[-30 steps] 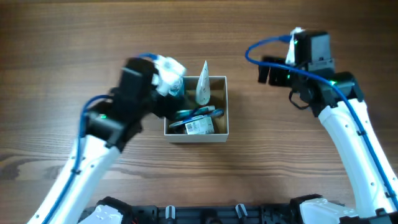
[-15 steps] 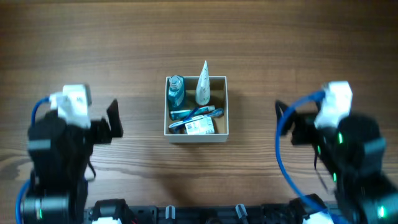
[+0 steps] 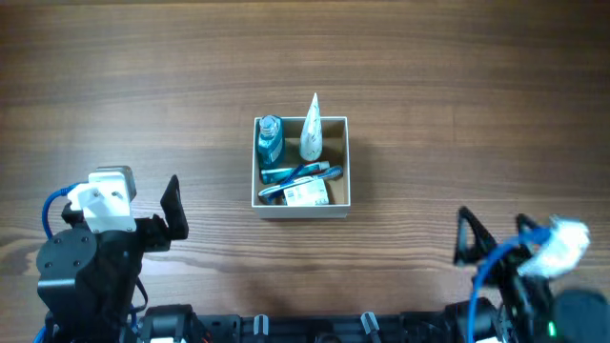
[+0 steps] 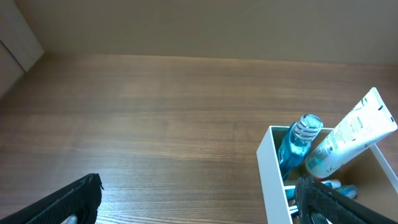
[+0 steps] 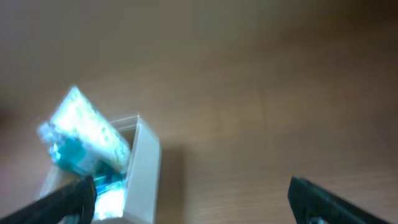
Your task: Pack container
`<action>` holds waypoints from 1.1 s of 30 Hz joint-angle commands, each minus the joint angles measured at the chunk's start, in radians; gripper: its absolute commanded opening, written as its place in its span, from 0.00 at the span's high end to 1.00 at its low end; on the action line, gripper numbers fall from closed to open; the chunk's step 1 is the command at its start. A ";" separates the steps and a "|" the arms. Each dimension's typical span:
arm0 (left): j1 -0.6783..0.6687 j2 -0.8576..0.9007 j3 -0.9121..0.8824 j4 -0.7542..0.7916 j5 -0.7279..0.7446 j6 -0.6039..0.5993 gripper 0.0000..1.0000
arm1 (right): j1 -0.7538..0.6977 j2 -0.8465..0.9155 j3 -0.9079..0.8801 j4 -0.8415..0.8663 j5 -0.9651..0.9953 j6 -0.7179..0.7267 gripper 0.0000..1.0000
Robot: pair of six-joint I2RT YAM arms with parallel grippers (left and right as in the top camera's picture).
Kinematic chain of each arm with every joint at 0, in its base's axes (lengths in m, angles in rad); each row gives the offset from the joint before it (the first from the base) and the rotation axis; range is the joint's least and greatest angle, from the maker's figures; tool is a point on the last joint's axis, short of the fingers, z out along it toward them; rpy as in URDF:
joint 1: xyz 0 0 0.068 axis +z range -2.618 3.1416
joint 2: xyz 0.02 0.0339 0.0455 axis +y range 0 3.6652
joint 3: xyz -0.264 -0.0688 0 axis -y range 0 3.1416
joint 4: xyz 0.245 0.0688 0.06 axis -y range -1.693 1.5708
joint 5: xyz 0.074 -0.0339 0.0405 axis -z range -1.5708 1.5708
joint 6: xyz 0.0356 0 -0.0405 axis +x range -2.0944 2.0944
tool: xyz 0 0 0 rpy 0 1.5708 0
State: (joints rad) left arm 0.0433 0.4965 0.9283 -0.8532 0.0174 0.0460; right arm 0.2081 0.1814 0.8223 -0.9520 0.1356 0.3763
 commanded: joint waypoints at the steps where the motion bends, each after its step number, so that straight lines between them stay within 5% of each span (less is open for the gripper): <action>1: 0.006 -0.004 -0.008 0.002 0.023 -0.010 0.00 | -0.059 -0.157 -0.198 0.184 0.020 -0.115 0.00; 7: 0.006 -0.004 -0.008 0.002 0.023 -0.010 0.00 | -0.098 -0.177 -0.772 1.092 -0.047 -0.511 0.00; 11: 0.006 -0.004 -0.008 0.002 0.023 -0.010 0.00 | -0.107 -0.175 -0.817 0.964 -0.090 -0.531 0.00; 27: 0.006 -0.004 -0.008 -0.072 0.002 0.002 0.00 | -0.107 -0.158 -0.817 0.964 -0.089 -0.532 0.00; 29: 0.005 -0.034 -0.040 -0.101 0.117 -0.011 0.00 | -0.107 -0.158 -0.817 0.964 -0.089 -0.532 0.00; 31: 0.004 -0.116 -0.150 -0.018 0.179 -0.016 0.00 | -0.107 -0.158 -0.817 0.964 -0.089 -0.532 0.00; 33: 0.003 -0.247 -0.361 0.231 0.143 -0.029 0.00 | -0.107 -0.158 -0.817 0.964 -0.089 -0.532 0.00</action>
State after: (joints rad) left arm 0.0433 0.3828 0.7708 -0.7967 0.1112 0.0418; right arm 0.1055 0.0216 0.0063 0.0105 0.0628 -0.1444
